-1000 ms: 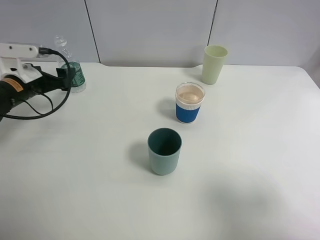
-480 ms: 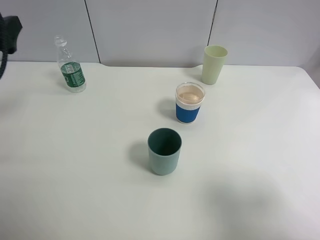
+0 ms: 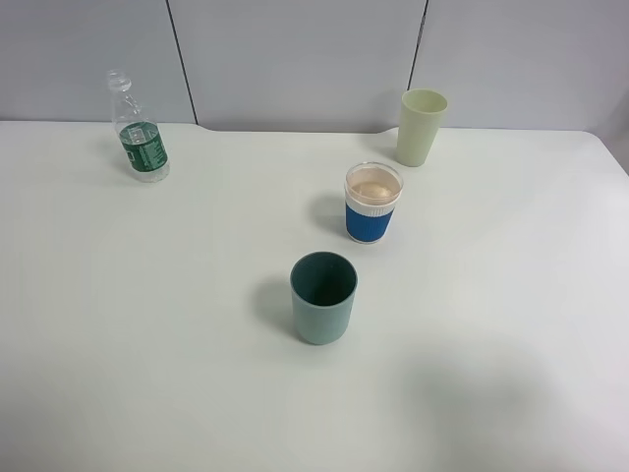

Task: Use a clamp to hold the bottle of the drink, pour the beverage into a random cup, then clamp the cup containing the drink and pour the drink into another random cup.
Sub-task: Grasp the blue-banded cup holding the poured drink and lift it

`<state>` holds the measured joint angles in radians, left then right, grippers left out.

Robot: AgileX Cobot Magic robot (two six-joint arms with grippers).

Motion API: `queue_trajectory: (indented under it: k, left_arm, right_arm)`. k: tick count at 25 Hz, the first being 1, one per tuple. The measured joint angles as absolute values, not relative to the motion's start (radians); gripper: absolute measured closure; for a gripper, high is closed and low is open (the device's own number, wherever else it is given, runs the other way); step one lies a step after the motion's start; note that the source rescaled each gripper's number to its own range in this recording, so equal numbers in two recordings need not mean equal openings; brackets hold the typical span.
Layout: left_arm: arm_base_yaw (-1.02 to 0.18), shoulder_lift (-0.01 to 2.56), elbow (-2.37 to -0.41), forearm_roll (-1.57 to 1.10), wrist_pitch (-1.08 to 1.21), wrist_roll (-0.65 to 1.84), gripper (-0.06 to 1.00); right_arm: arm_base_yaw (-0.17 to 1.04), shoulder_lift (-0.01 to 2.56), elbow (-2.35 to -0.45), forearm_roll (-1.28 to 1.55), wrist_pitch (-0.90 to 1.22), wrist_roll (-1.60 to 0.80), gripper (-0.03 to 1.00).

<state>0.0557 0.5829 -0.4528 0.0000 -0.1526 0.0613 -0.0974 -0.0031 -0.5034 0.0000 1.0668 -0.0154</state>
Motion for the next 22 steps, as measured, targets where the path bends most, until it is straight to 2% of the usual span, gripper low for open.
queue_trajectory:
  k: [14,22]
  left_arm:
    - [0.056,0.272,-0.733,-0.005,0.722,0.060,-0.05]
    - [0.056,0.056,-0.733,0.007,0.971,0.060,-0.05]
  right_arm:
    - [-0.097,-0.003,-0.503,0.000,1.067,-0.015,0.27]
    - [-0.097,-0.003,-0.503,0.000,1.067,-0.015,0.27]
